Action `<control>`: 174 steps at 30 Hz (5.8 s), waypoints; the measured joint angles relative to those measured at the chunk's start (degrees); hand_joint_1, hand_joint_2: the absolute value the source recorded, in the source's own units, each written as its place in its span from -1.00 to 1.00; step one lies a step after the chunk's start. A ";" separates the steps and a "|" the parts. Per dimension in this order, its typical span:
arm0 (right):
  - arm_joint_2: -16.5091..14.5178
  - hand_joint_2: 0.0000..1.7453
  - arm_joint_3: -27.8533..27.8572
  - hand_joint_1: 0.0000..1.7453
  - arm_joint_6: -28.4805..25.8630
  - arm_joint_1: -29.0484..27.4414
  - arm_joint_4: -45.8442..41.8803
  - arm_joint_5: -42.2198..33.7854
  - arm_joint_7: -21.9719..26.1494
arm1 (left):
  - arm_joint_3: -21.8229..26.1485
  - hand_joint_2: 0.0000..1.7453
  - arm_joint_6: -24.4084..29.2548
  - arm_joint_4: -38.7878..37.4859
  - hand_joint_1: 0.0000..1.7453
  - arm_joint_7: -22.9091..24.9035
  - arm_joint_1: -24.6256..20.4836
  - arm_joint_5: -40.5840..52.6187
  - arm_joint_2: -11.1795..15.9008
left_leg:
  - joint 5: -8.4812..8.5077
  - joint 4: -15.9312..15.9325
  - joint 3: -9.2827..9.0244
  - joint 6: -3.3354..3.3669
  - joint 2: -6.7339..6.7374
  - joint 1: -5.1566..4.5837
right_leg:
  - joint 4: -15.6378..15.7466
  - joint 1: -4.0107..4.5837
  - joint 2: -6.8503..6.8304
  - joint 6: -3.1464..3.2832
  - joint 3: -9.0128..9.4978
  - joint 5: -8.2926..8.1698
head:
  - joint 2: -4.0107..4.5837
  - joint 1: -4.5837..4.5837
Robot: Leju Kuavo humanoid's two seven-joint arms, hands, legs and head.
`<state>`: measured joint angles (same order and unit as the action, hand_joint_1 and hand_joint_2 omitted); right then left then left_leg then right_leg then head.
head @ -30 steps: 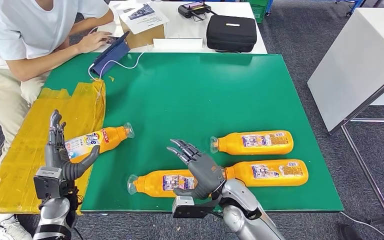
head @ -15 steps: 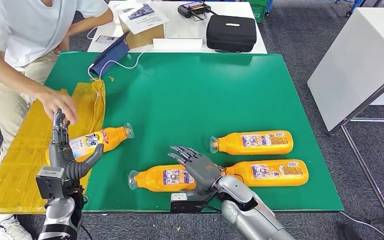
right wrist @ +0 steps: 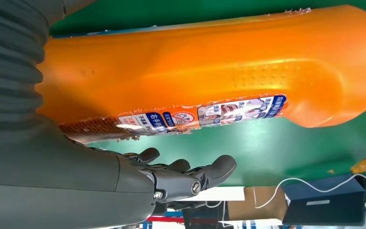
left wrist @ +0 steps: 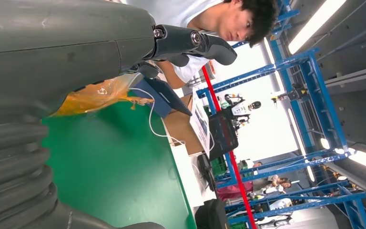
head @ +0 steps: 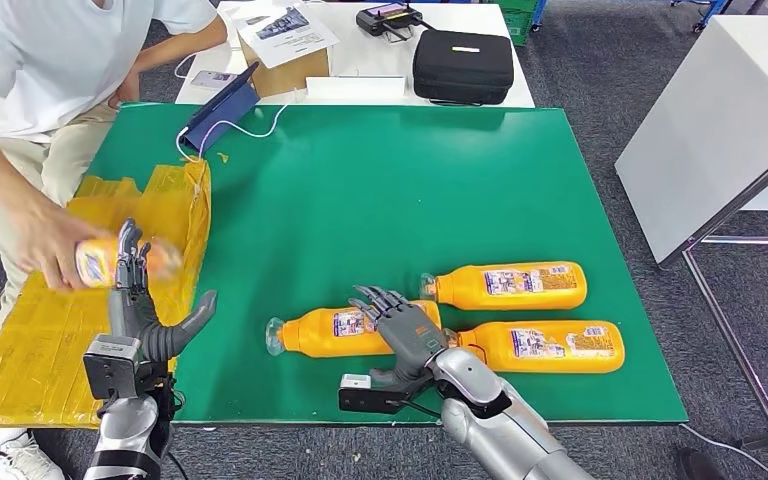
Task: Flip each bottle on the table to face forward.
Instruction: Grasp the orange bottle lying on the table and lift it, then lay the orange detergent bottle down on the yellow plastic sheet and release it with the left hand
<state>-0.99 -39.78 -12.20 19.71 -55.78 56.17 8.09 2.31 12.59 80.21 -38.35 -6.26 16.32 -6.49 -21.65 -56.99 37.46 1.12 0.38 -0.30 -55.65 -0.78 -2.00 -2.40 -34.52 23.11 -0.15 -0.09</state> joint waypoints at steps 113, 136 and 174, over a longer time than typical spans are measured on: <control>-11.53 1.00 8.41 -0.23 -7.44 -9.98 -8.59 -23.70 20.28 | -19.76 1.00 -23.81 -10.08 1.00 13.33 -6.31 -20.86 -0.61 | -0.12 0.01 -0.26 -0.09 0.02 0.02 | 0.01 0.01 0.01 0.10 0.22 0.11 | 0.00 0.00; -9.91 1.00 14.13 -1.00 -0.55 -16.65 -26.29 -43.30 24.74 | -12.17 1.00 26.67 -7.22 1.00 15.27 -7.33 41.97 0.05 | -0.12 0.01 -0.27 -0.09 0.01 0.02 | 0.01 0.01 0.00 0.11 0.21 0.11 | 0.00 -0.01; -8.69 1.00 18.99 -1.00 0.69 -14.99 -33.02 -49.49 24.86 | -25.60 1.00 27.33 -42.98 -1.00 48.35 -21.69 72.35 9.45 | -0.09 0.00 -0.23 -0.12 0.08 0.03 | -0.10 0.04 0.03 0.15 0.11 0.11 | 0.00 0.00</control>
<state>-9.68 -20.79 -11.50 4.72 -88.80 6.68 32.95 -23.29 39.92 37.23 10.01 -27.95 88.67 2.96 -21.75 -56.98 37.23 1.00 0.45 -0.27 -55.74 -0.74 -1.97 -2.25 -34.42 23.21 -0.15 -0.09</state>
